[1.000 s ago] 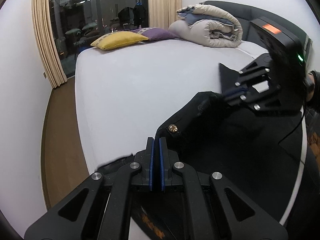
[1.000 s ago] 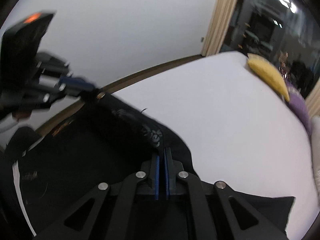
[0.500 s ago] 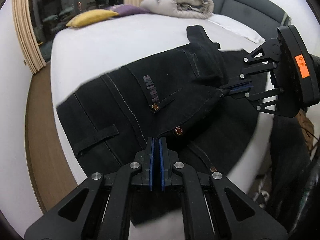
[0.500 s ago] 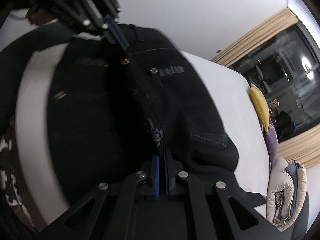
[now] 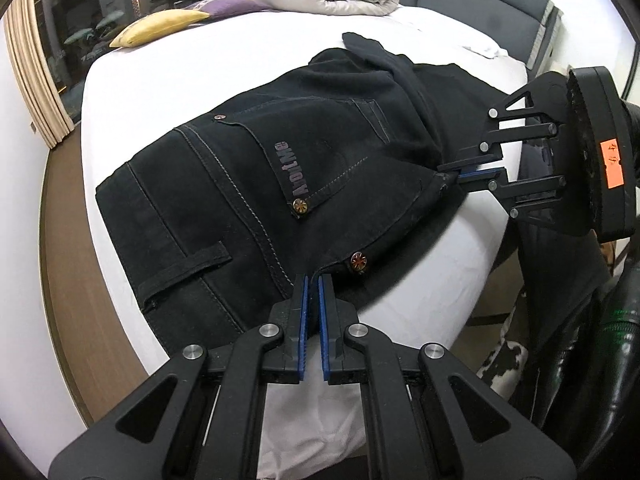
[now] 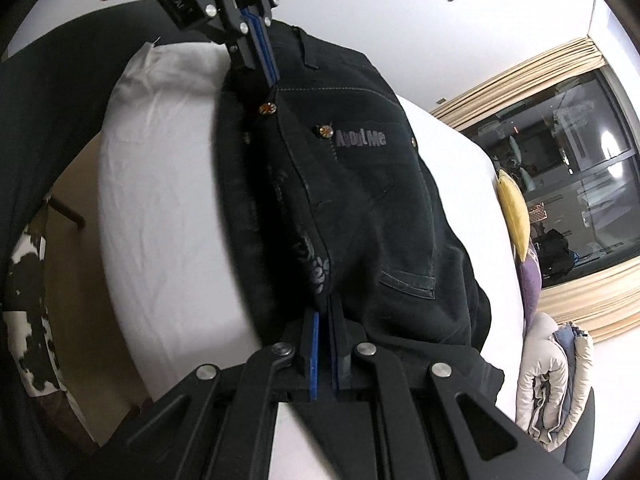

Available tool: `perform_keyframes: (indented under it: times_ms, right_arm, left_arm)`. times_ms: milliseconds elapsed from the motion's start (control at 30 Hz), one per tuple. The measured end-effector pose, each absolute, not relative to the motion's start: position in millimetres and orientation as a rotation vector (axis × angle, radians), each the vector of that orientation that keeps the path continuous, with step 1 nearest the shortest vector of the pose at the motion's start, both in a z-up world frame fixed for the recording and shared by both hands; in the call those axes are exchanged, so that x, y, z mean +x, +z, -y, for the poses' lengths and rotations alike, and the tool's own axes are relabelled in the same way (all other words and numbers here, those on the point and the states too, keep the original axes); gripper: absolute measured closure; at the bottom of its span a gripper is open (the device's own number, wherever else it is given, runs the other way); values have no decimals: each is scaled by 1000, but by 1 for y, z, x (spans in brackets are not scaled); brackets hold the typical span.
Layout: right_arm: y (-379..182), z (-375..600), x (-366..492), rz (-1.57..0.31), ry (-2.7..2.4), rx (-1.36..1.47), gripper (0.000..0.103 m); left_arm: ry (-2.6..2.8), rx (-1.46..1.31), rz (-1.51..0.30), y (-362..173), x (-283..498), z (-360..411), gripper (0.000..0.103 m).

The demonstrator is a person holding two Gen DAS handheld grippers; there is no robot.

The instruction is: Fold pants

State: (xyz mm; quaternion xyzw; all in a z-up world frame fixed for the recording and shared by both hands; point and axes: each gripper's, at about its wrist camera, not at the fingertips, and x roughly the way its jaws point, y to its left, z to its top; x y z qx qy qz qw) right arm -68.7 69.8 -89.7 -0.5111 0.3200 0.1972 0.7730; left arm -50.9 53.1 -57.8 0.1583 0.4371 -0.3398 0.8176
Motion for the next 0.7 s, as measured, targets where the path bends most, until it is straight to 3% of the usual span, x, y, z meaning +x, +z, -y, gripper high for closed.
perform_keyframes:
  times_ms: [333, 700]
  right_arm:
    - [-103, -79, -101, -719, 399, -1103, 98]
    - [-104, -72, -86, -749, 350, -989, 95]
  left_arm:
    - [-703, 240, -978, -65, -49, -66, 94]
    - [-742, 25, -894, -11, -47, -68, 90]
